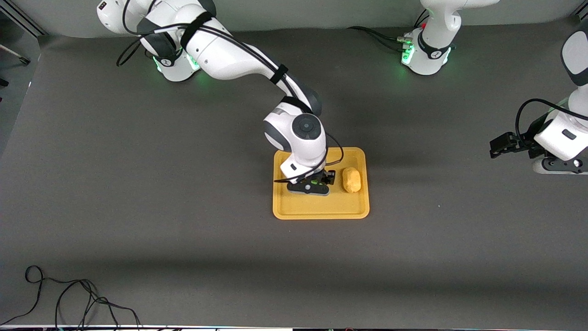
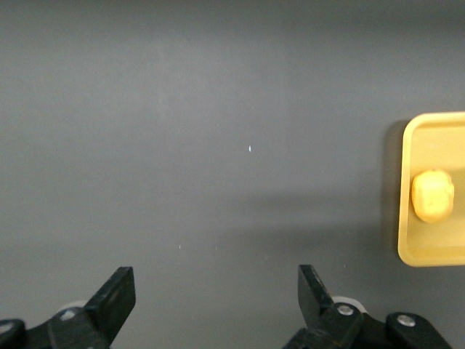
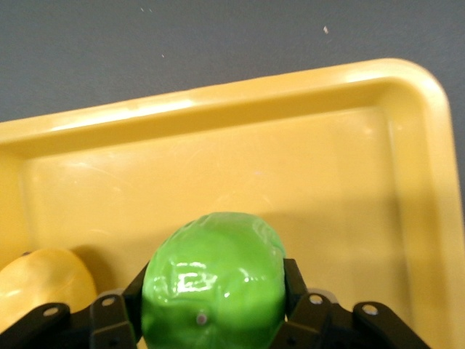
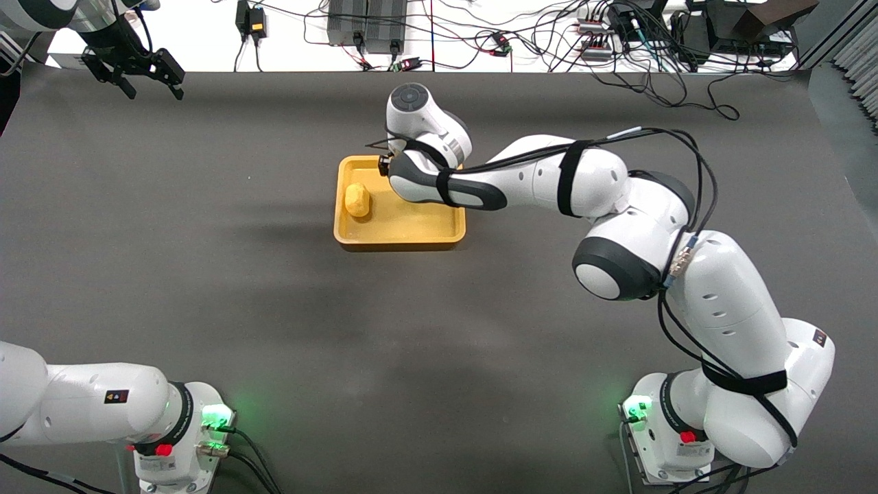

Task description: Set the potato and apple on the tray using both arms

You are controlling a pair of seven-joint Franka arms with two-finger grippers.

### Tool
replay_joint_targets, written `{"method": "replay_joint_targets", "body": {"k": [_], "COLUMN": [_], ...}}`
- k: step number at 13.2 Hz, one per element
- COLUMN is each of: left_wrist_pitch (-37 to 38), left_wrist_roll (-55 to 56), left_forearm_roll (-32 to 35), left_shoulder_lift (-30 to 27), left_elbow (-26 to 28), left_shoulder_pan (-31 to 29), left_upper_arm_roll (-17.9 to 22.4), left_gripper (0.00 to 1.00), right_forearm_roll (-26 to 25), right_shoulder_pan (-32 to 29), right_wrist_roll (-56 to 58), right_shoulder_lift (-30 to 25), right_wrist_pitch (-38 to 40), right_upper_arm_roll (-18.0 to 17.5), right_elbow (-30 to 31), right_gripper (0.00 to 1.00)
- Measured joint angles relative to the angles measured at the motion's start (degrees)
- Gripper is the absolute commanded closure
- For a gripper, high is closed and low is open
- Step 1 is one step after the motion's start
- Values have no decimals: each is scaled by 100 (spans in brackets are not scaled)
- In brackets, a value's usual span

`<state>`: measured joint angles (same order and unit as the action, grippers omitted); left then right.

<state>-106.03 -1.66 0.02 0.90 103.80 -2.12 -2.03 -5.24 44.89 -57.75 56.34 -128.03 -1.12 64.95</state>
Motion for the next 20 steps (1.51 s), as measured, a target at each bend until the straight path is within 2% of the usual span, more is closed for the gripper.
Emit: {"method": "replay_joint_targets", "body": {"k": [1, 2, 6, 8, 10, 13, 16, 20], "left_wrist_pitch": [-68, -53, 158, 358, 794, 893, 893, 893], "left_wrist_roll": [-5, -19, -54, -57, -58, -58, -58, -58], "left_forearm_roll": [0, 2, 7, 7, 7, 7, 8, 8], "left_shoulder_lift": [-47, -89, -188, -190, -154, -139, -112, -87], "left_elbow": [58, 93, 59, -77, -346, -460, -469, -480], "left_shoulder_pan": [0, 0, 0, 1, 1, 1, 1, 2], "left_upper_arm_roll": [-1, -1, -8, -17, -24, -31, -33, -37], "left_gripper": [0, 0, 0, 0, 0, 0, 0, 0], "right_forearm_roll": [-1, -4, -4, -4, -2, 0, 2, 35], "right_shoulder_pan": [0, 0, -22, -26, -37, -329, -977, -2091], "right_wrist_roll": [0, -2, -17, -21, -24, 107, 1225, 2992], "right_shoulder_lift": [30, 39, 55, -107, -554, -1511, -2285, -3129], "right_wrist_pitch": [-17, -17, 2, 412, 1193, 2409, 3424, 3910], "right_upper_arm_roll": [7, 16, 57, 60, 70, 113, 138, 147], "right_elbow": [-8, -18, -92, -302, -473, -498, -345, 199], "right_gripper": [21, 0, 0, 0, 0, 0, 0, 0]}}
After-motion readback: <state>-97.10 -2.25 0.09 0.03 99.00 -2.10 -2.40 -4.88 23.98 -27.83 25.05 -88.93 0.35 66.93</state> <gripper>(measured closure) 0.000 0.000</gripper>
